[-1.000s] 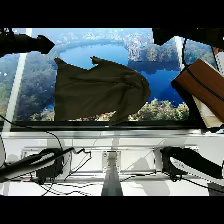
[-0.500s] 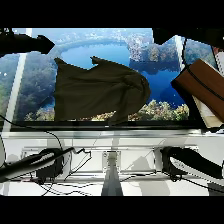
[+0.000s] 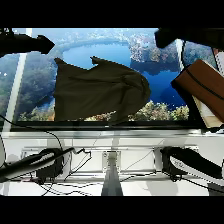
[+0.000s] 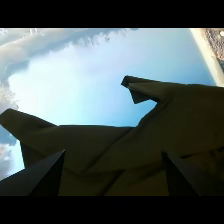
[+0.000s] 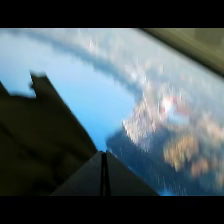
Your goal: Fold the clothes and pants, and hang the long-sleeved shirts on hangers.
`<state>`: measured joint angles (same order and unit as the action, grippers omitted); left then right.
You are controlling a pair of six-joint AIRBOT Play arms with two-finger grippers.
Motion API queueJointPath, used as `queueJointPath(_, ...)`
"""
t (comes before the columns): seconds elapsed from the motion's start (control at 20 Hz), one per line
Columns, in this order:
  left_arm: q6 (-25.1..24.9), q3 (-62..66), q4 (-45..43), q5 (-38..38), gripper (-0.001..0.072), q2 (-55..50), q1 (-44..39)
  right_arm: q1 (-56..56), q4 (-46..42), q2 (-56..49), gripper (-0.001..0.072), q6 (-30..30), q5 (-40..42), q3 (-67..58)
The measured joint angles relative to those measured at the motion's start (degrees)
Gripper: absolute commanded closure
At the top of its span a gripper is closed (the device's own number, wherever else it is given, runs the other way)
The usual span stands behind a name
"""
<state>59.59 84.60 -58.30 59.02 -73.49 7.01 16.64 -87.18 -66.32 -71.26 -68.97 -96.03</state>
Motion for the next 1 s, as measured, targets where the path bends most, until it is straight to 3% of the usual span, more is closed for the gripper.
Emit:
queueJointPath(0.2, 0.0, 0.0, 0.0, 0.0, 0.0016, 0.0, 0.0, -8.9, 2.5, 2.0, 0.0694, -3.4, -9.3, 12.7)
queueJointPath(0.35, 0.0, 0.0, 0.0, 0.0, 0.0016, 0.0, 0.0, -12.8, 9.7, 4.3, 0.0668, -5.4, -10.1, 28.2)
queueJointPath(0.4, 0.0, 0.0, 0.0, 0.0, 0.0016, 0.0, 0.0, -13.5, 12.8, 4.7, 0.0541, -6.3, -8.9, 33.4)
queueJointPath(0.45, 0.0, 0.0, 0.0, 0.0, 0.0016, 0.0, 0.0, -13.8, 16.3, 5.0, 0.0336, -7.1, -6.7, 38.6)
queueJointPath(0.5, 0.0, 0.0, 0.0, 0.0, 0.0016, 0.0, 0.0, -14.1, 20.6, 5.2, 0.0197, -7.7, -3.4, 43.9)
queueJointPath(0.7, 0.0, 0.0, 0.0, 0.0, 0.0016, 0.0, 0.0, -14.4, 34.6, 5.5, 0.0195, -11.2, 11.0, 59.6)
queueJointPath(1.0, 0.0, 0.0, 0.0, 0.8, 0.0015, 0.0, 0.0, -11.9, 42.3, 1.5, 0.0214, -15.6, 20.0, 67.5)
